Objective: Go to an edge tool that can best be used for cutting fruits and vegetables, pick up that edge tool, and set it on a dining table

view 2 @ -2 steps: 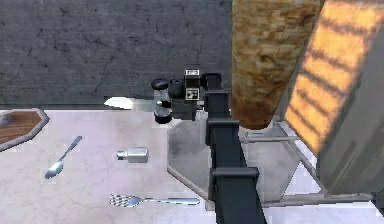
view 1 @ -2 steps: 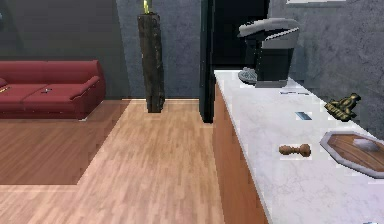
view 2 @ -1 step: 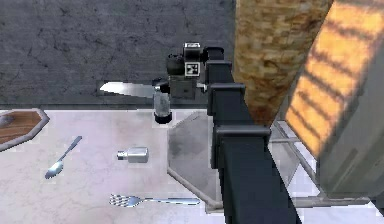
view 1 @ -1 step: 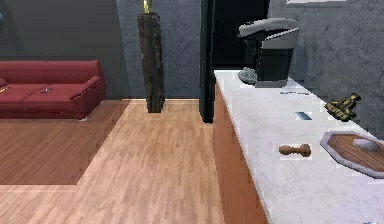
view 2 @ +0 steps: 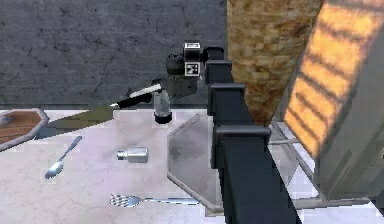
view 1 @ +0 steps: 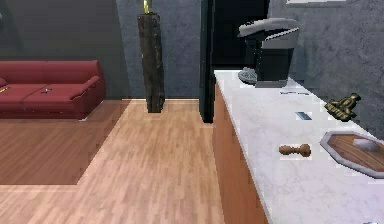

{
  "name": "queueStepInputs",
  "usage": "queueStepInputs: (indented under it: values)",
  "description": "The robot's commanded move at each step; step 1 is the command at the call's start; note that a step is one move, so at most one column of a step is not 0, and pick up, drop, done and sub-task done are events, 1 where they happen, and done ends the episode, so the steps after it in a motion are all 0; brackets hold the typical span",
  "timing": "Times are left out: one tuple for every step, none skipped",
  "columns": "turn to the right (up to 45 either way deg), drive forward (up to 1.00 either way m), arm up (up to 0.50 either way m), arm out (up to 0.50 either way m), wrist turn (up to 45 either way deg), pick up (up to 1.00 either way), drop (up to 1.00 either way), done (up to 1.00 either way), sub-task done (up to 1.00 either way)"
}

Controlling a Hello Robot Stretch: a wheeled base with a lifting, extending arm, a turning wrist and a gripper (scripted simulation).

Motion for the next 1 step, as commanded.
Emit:
queueStepInputs:
  values:
    - [0.0,0.0,0.0,0.0,-45.0,0.0,0.0,0.0,0.0]
